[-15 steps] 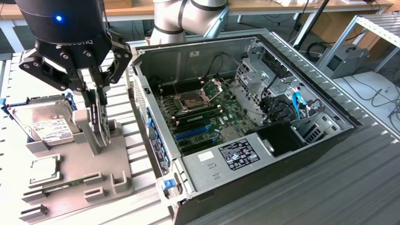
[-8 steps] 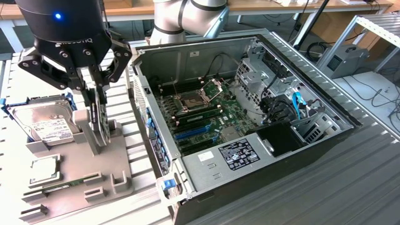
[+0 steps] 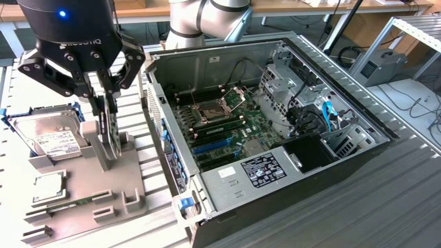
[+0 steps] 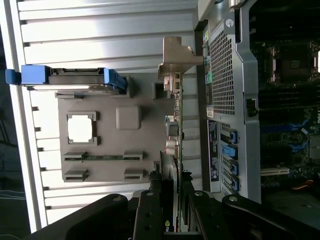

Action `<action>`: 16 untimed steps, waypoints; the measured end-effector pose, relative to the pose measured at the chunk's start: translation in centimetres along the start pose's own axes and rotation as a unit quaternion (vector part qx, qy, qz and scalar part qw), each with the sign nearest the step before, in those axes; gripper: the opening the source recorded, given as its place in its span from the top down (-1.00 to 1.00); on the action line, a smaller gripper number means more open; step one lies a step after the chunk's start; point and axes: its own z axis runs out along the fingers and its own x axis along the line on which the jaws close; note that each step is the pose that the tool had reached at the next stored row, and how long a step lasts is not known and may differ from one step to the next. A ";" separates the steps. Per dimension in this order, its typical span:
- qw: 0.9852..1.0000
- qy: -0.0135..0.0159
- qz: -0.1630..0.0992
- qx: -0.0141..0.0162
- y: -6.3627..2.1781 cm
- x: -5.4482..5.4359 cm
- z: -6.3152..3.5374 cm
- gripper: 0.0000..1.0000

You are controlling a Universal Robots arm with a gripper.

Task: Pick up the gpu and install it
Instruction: 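Pick up the gpu and move the gpu toward the slot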

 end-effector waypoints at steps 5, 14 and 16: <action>1.000 0.000 0.000 0.000 0.00 0.0 -0.21 0.48; 1.000 0.000 0.000 0.000 -0.01 0.0 -0.52 0.48; 1.000 0.000 0.000 0.000 -0.01 0.0 -0.59 0.48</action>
